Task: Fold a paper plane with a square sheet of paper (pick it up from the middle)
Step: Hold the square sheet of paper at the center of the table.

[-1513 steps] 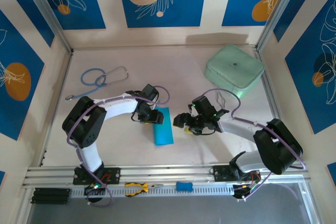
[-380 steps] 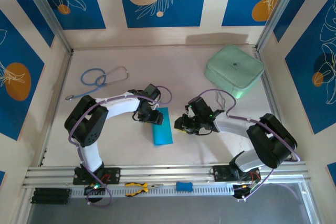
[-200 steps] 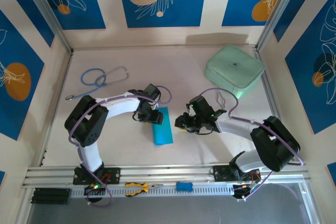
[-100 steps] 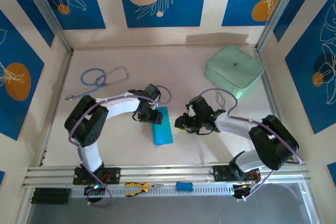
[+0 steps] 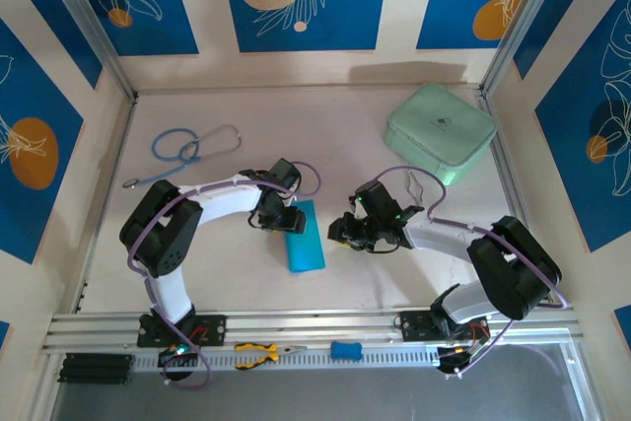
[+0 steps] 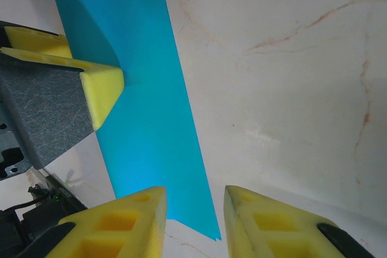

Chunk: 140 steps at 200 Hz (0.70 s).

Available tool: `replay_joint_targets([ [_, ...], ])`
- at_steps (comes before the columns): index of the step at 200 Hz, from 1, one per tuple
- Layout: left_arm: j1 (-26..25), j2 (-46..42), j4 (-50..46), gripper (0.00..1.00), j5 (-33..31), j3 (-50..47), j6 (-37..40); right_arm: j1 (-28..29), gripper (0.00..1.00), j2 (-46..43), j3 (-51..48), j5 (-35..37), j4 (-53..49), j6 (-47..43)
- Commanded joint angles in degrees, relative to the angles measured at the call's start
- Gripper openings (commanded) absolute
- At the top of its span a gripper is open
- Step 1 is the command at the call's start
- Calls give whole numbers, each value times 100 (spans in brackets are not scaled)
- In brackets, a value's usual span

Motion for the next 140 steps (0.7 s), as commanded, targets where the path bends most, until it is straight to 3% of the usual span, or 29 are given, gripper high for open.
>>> replay_joint_targets([
  [1, 125, 488, -15, 57, -755, -324, 108, 34, 32, 32, 33, -86, -23, 35],
  [53, 118, 533, -15, 57, -757, -326, 143, 101, 29, 168, 132, -229, 86, -102],
  [87, 120, 537, -11, 57, -763, -319, 112, 218, 13, 396, 299, -236, 153, -173],
  [140, 122, 489, 47, 54, -613, -310, 310, 244, 14, 395, 309, -106, 82, -139],
])
